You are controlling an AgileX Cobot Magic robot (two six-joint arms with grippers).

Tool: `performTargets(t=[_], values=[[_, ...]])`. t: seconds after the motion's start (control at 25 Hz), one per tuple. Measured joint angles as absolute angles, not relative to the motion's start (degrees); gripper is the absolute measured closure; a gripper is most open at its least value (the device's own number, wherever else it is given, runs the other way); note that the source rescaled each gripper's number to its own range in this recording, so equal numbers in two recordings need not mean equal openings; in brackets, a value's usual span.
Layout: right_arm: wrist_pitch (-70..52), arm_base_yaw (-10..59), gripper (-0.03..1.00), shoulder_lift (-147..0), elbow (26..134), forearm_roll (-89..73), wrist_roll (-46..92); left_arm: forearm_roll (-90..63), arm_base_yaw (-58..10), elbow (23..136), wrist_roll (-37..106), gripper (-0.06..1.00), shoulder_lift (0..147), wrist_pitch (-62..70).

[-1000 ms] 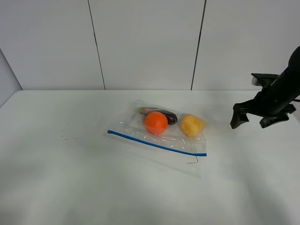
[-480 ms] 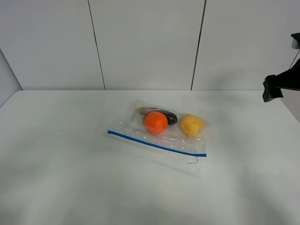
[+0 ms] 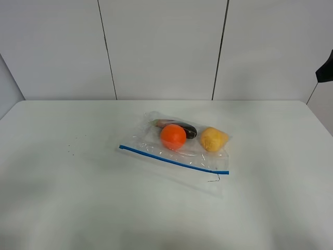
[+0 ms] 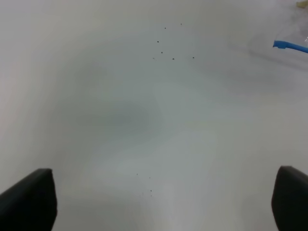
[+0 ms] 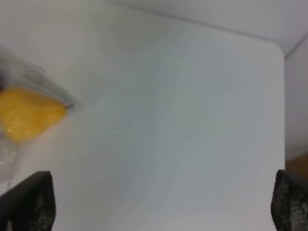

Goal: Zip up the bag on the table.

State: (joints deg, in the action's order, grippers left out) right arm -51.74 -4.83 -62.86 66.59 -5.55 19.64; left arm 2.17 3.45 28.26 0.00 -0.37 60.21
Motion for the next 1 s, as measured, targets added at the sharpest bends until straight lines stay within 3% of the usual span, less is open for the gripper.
performTargets(t=[0.6, 1.0], values=[[-51.0, -3.6, -0.03, -35.9, 43.6, -13.6, 27.6, 2.2, 3.5, 28.3, 0.0, -0.06, -0.4, 60.2], [-54.4, -1.2, -0.03, -20.9, 39.7, -13.2, 23.0, 2.2, 3.5, 28.3, 0.0, -0.06, -0.4, 60.2]])
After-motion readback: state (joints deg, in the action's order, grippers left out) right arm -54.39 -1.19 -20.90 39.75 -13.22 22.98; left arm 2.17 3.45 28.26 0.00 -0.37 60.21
